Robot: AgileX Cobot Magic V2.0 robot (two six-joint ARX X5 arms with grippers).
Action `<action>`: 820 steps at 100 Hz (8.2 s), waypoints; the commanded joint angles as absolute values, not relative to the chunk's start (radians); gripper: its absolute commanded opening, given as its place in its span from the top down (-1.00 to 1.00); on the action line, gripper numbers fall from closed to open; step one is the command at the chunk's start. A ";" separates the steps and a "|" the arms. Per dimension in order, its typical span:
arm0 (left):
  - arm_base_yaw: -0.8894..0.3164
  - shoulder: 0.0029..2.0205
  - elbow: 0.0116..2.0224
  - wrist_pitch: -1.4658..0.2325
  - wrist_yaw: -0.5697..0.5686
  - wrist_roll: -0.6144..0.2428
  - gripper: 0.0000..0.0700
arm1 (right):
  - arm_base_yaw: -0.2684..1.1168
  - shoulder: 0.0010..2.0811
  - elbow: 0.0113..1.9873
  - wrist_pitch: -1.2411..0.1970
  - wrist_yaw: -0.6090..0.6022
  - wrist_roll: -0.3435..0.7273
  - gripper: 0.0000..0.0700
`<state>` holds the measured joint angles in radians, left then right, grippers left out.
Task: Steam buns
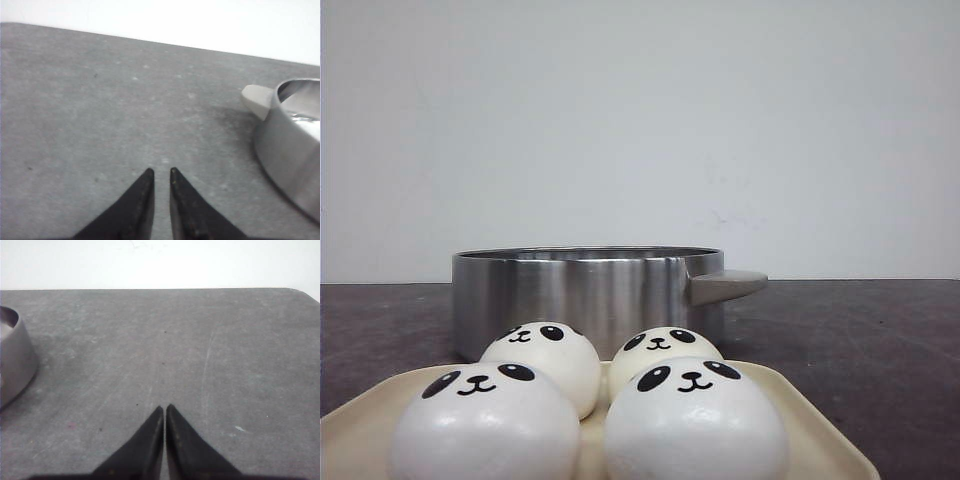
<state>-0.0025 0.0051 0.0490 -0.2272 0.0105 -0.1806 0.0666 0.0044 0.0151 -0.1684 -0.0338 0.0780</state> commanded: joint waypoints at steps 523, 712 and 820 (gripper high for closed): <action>-0.447 0.607 0.909 -0.715 0.277 -0.191 -0.89 | 0.876 1.521 1.523 -0.715 -0.048 0.411 0.99; -0.447 0.608 0.909 -0.794 0.258 -0.192 -0.89 | 0.580 2.096 1.750 -0.695 -0.075 0.350 -0.17; -0.734 1.201 0.902 -0.725 0.206 -0.439 -0.80 | 1.112 0.989 1.766 -1.027 0.422 0.178 0.99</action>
<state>-0.7193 1.1481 0.8948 -0.7567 0.2085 -0.4194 1.0931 0.9897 1.7535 -0.9939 0.3912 0.1383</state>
